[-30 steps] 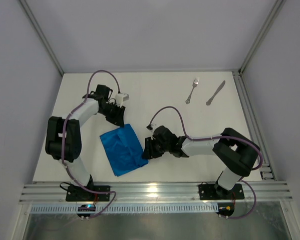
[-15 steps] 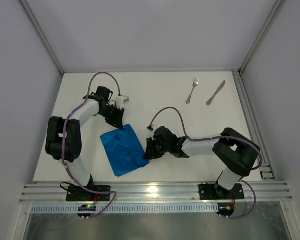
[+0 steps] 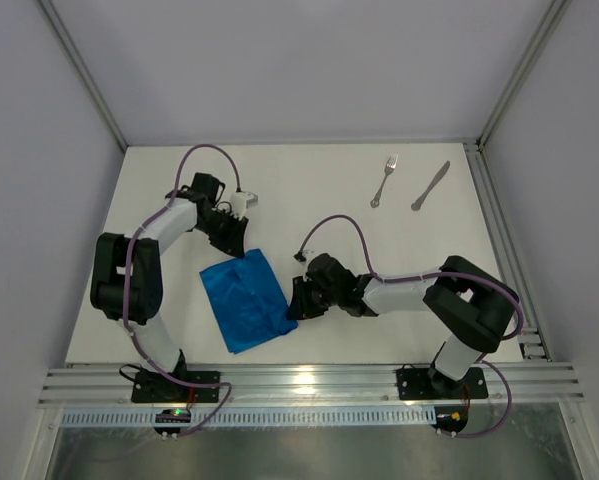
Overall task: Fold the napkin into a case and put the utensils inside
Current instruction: Fold the lower triangle-folded napkin at the center of the board.
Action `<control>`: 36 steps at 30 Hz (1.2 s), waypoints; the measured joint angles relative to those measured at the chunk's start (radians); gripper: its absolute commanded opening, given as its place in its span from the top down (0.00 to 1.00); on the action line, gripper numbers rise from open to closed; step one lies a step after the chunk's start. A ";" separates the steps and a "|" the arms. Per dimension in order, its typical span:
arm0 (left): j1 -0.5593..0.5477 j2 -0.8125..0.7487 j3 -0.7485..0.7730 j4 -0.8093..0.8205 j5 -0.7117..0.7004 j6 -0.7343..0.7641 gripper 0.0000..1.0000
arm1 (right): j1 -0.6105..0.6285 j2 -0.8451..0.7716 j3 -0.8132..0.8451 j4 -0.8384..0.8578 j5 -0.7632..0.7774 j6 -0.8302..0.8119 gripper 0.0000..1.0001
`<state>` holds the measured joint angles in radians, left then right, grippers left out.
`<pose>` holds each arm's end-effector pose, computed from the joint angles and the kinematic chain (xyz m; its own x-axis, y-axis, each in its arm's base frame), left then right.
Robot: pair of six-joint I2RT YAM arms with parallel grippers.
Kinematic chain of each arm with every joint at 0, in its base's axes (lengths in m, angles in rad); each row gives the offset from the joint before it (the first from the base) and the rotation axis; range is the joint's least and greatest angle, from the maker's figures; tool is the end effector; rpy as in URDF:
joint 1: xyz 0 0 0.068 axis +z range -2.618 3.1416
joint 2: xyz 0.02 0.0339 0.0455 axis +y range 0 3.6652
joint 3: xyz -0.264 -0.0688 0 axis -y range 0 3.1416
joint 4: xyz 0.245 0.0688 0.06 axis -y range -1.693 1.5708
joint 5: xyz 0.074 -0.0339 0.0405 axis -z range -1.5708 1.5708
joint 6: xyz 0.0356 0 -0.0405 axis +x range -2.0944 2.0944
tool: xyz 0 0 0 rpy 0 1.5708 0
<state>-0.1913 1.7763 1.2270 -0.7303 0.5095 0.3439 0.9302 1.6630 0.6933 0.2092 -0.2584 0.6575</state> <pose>0.3347 -0.0825 0.1946 -0.7830 0.4515 -0.4278 0.6028 0.7204 -0.3431 0.1785 0.2547 0.1335 -0.8674 -0.1750 -0.4658 -0.4493 0.6776 0.5822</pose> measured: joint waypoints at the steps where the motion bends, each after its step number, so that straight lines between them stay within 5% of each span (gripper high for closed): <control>1: 0.000 0.000 0.000 0.000 0.008 0.000 0.81 | 0.000 0.000 0.000 0.000 0.000 0.000 0.76; 9: 0.000 0.016 0.000 0.000 0.032 0.001 0.82 | 0.000 0.001 0.000 0.000 0.000 0.000 0.78; 13: 0.000 0.032 0.000 0.000 0.032 -0.005 1.00 | 0.000 0.006 0.000 0.006 -0.005 0.000 0.78; 36: 0.053 -0.012 -0.009 -0.041 0.024 0.007 1.00 | 0.000 0.022 0.000 0.039 -0.007 0.015 0.80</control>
<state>-0.1379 1.7645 1.2182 -0.7715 0.5331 0.3511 0.9302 1.6852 0.6933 0.2485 -0.2653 0.6727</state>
